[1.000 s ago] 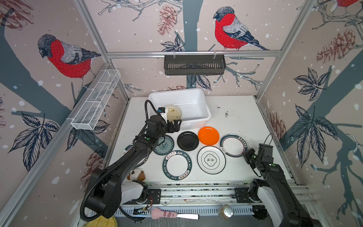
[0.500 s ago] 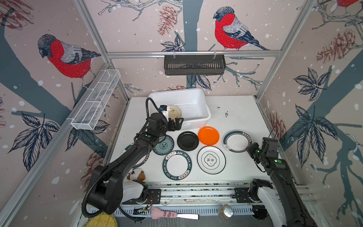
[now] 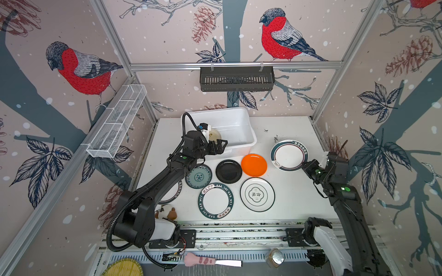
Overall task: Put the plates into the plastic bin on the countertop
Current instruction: 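Grasp the green-rimmed plate's rim with the right gripper and tilt it upright, then lift the green-rimmed plate toward the left gripper while the left gripper grasps its rim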
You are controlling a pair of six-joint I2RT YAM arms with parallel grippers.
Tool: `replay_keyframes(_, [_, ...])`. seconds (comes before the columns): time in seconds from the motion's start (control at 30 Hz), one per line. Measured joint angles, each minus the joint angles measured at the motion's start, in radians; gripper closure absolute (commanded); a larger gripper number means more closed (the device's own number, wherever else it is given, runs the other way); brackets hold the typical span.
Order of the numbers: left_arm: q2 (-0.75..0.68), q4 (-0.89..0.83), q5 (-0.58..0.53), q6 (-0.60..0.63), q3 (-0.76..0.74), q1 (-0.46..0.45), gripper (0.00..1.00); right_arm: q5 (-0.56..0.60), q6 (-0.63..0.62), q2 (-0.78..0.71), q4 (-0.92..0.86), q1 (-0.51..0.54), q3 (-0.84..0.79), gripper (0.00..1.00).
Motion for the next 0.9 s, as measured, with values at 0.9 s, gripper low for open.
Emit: replay_keyframes(0.9, [0.264,0.082,0.118,-0.108,0.272,-0.192,0.31,-0.245,0.104,0.241,0.515,0.184,0.014,1.0])
